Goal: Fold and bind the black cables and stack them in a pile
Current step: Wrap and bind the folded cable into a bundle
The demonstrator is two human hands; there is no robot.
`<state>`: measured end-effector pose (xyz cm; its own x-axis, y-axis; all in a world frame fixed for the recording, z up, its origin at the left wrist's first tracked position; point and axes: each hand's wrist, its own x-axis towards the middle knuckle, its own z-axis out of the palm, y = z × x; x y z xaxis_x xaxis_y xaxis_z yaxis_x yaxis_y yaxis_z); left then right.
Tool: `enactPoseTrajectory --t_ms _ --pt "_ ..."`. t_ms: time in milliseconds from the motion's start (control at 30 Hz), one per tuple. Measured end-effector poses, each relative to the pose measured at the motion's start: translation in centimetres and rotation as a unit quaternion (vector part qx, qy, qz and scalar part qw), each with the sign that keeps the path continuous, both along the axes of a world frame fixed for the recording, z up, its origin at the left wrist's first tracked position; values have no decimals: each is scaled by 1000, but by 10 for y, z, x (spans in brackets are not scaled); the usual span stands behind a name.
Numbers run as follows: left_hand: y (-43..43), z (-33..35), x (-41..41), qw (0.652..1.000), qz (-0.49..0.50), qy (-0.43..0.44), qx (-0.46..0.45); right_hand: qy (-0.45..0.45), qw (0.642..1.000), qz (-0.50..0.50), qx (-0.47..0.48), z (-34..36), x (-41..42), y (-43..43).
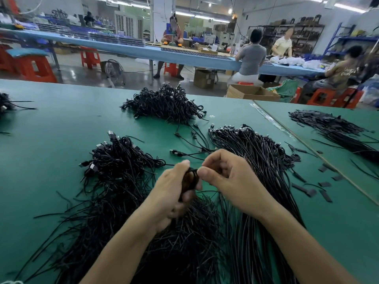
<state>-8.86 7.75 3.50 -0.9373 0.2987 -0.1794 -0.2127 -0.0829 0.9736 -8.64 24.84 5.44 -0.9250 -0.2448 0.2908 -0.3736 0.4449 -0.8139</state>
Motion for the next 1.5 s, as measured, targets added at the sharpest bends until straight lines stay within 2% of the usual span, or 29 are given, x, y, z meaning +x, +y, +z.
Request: enactPoseTrajectory --t_ms 67,133,200,267,400,700,967,1133,1233,1367,1433,1500 --pt "-7 0 -4 997 51 13 50 -68 995 -11 68 -13 -1 5" --pt "-10 2 -6 992 89 27 90 -118 973 -7 197 -32 0 4" --pt "-11 3 -7 988 115 41 96 -128 950 -18 284 -50 1 -2" --pt "-10 3 -7 986 136 53 84 -137 936 -28 323 -62 3 -10" --pt "-13 4 -7 979 173 73 79 -190 921 -15 340 -64 4 -18" --pt "-11 4 -6 978 177 63 92 -244 932 -63 260 -66 2 -19" --pt "-10 3 -7 979 172 68 81 -209 904 -94 361 -64 10 -32" --pt "-11 5 -7 975 184 76 96 -136 893 -85 421 -40 20 -30" --pt "-9 5 -6 973 189 82 103 -152 893 -86 415 -14 26 -22" --pt "-9 3 -6 976 165 88 114 -143 926 -92 337 11 27 -4" --pt "-11 3 -5 977 143 103 119 -120 952 -101 263 17 25 2" --pt "-11 4 -3 978 110 116 132 -90 979 -109 148 19 23 4"
